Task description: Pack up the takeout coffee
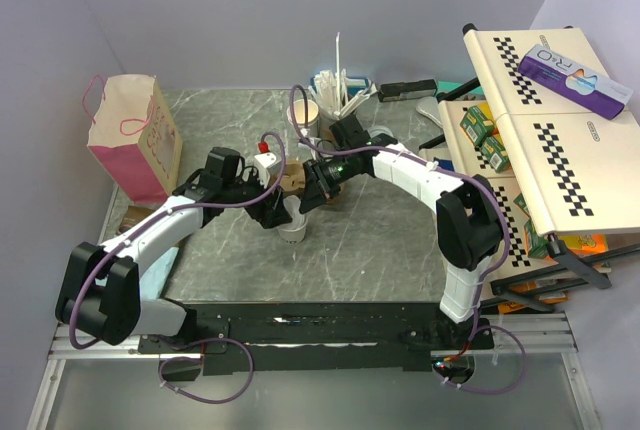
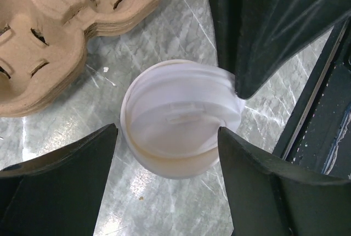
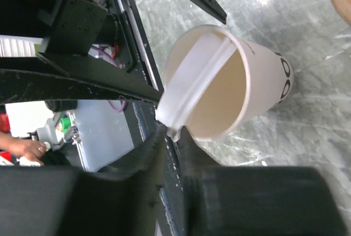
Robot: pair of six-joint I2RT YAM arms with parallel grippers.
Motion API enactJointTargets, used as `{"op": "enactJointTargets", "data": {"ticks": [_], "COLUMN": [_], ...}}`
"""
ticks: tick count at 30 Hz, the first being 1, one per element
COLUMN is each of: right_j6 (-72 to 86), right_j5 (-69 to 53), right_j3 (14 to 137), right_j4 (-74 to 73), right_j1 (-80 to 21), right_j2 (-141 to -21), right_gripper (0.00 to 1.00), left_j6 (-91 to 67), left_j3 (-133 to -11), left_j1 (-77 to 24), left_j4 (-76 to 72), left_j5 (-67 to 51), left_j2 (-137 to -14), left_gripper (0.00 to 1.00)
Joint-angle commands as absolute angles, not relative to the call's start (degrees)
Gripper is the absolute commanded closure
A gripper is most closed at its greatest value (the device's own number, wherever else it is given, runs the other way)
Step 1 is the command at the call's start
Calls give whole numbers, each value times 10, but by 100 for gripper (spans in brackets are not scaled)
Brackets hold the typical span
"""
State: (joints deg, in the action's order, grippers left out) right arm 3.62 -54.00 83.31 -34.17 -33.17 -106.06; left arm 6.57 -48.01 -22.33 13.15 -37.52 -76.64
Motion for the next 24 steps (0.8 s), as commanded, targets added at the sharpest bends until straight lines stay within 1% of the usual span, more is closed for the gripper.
{"op": "enactJointTargets", "data": {"ticks": [1, 2, 4, 7, 11, 18, 21, 23, 24], "right_j6": [43, 43, 46, 64, 90, 124, 163, 193, 240], "right_j5": [-577, -588, -600, -634, -690, -754, -800, -821, -836], "right_j3": [848, 847, 846, 842, 839, 824, 808, 789, 780], "right_j4": [-328, -323, -321, -301, -271, -225, -182, -124, -95], "right_j1": [-328, -326, -323, -315, -307, -305, -298, -293, -291], "right_j2": [-1051, -1049, -1048, -1042, -1033, -1034, -1036, -1040, -1041], "right_gripper": [83, 89, 94, 100, 100, 100, 100, 100, 100], "left_j6": [68, 69, 73, 77, 83, 87, 91, 93, 94], "left_j3": [-482, -482, -483, -485, -497, -504, -513, -519, -522], "left_j1": [-226, -227, -226, -227, -225, -224, -225, -223, -223], "left_j4": [122, 125, 132, 141, 159, 167, 180, 185, 189], "left_j5": [-373, -375, -378, -385, -397, -410, -418, -422, -424], "left_j2": [-751, -750, -749, -745, -728, -724, -721, -720, -718], "left_gripper": [20, 20, 20, 21, 21, 20, 20, 20, 20]}}
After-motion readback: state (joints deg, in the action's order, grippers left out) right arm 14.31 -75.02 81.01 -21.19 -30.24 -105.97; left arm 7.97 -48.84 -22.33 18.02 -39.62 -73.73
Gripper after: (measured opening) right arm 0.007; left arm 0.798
